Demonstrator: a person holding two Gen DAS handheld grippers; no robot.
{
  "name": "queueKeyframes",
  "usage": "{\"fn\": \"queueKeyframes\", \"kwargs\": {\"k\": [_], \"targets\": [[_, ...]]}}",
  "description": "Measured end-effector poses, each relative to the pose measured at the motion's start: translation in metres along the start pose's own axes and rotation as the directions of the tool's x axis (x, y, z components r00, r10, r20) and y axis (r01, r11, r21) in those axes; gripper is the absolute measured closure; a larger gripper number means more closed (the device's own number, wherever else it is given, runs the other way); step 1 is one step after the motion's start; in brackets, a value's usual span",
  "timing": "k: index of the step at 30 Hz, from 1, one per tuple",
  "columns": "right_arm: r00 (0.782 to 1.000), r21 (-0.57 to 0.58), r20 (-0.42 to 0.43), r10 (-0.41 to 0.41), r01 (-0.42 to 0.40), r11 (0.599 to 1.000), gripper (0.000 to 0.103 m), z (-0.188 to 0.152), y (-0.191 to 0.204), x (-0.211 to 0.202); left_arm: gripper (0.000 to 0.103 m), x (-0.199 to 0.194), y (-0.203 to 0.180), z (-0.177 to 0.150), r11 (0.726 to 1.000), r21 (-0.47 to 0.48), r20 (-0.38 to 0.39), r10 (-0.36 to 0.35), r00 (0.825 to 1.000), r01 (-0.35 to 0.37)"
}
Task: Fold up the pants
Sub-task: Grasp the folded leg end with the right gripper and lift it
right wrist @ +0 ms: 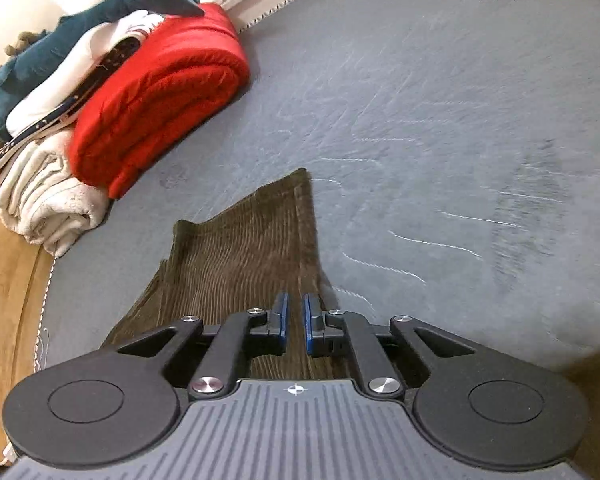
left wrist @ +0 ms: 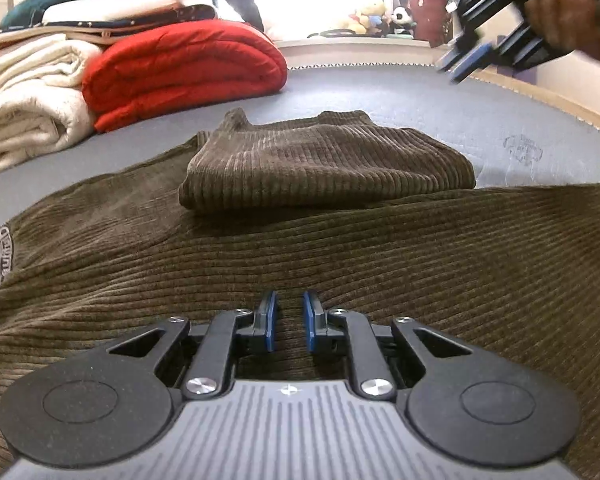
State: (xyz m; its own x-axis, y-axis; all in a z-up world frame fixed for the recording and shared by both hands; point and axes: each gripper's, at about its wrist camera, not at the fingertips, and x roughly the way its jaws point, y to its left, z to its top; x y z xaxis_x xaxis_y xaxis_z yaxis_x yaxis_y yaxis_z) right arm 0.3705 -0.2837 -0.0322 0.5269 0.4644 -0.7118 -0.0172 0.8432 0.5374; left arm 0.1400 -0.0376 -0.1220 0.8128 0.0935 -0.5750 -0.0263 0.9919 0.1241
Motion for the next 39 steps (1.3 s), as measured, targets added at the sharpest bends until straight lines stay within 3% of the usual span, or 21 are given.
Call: {"fn": "queueKeyframes", "kwargs": {"k": [1,3,5,13,17,19,22,25,29,31,33,34,35,36,37,38,39], "targets": [[1.0,0.006,-0.011,0.003,-0.002,1.0,0.089,0.004,0.002,0.011,0.086,0.002,0.001,0.0,1.0,-0.005,0.0,-0.004,1.0,0.004],[0.999,0.009,-0.031,0.005,-0.005,1.0,0.074,0.01,0.005,0.034,0.086,-0.008,0.002,-0.002,1.0,-0.012,0.004,-0.006,1.0,0.006],[0.999,0.009,-0.048,-0.011,0.011,1.0,0.068,0.014,0.008,0.055,0.086,-0.01,0.004,-0.002,1.0,-0.023,0.005,-0.013,1.0,0.013],[0.997,-0.021,-0.041,-0.071,0.07,0.997,0.059,0.033,-0.008,0.125,0.086,-0.012,0.009,-0.004,0.997,-0.064,0.009,-0.041,0.999,0.042],[0.999,-0.02,-0.021,0.029,-0.029,0.999,0.058,0.038,-0.017,0.144,0.086,-0.012,0.006,-0.005,0.998,-0.053,0.011,-0.032,0.999,0.033],[0.997,-0.016,-0.033,0.072,-0.073,0.997,0.062,0.042,-0.015,0.15,0.086,-0.013,0.006,-0.005,0.998,-0.049,0.011,-0.03,0.999,0.031],[0.992,-0.039,-0.065,0.105,-0.108,0.993,0.089,0.042,-0.008,0.16,0.086,-0.013,0.005,-0.005,0.999,-0.044,0.009,-0.027,1.0,0.027],[0.992,-0.07,-0.028,0.12,-0.122,0.99,0.094,0.039,-0.008,0.154,0.086,-0.014,0.004,-0.004,0.999,-0.041,0.007,-0.025,1.0,0.026],[0.974,-0.041,0.093,0.207,-0.204,0.978,0.095,0.056,-0.013,0.114,0.086,-0.015,0.003,-0.002,0.999,-0.038,0.001,-0.022,1.0,0.022],[0.95,-0.042,0.222,0.221,-0.217,0.975,0.095,0.068,-0.021,0.076,0.086,-0.015,0.001,0.0,0.999,-0.035,-0.005,-0.017,1.0,0.016],[0.91,0.047,0.387,0.151,-0.183,0.982,0.096,0.079,-0.044,0.037,0.086,-0.016,0.001,0.003,0.999,-0.036,-0.011,-0.017,1.0,0.016],[0.872,0.156,0.49,0.021,-0.111,0.982,0.096,0.081,-0.064,0.011,0.086,-0.015,0.002,0.004,0.999,-0.043,-0.018,-0.021,1.0,0.02],[0.836,0.276,0.534,-0.124,-0.034,0.961,0.096,0.081,-0.084,-0.008,0.086,-0.015,0.003,0.007,0.999,-0.046,-0.03,-0.023,0.999,0.021],[0.807,0.392,0.532,-0.258,0.036,0.919,0.096,0.079,-0.106,-0.023,0.086,-0.015,0.002,0.01,0.999,-0.041,-0.043,-0.02,0.999,0.018],[0.791,0.472,0.506,-0.345,0.081,0.878,0.096,0.076,-0.127,-0.033,0.086,-0.014,0.001,0.015,1.0,-0.023,-0.062,-0.015,0.998,0.014],[0.791,0.513,0.474,-0.387,0.109,0.851,0.095,0.072,-0.147,-0.038,0.085,-0.012,-0.002,0.022,1.0,0.009,-0.087,-0.007,0.996,0.008],[0.805,0.531,0.437,-0.402,0.13,0.837,0.095,0.07,-0.162,-0.037,0.084,-0.01,-0.005,0.03,0.999,0.045,-0.116,0.003,0.993,0.002]]}}
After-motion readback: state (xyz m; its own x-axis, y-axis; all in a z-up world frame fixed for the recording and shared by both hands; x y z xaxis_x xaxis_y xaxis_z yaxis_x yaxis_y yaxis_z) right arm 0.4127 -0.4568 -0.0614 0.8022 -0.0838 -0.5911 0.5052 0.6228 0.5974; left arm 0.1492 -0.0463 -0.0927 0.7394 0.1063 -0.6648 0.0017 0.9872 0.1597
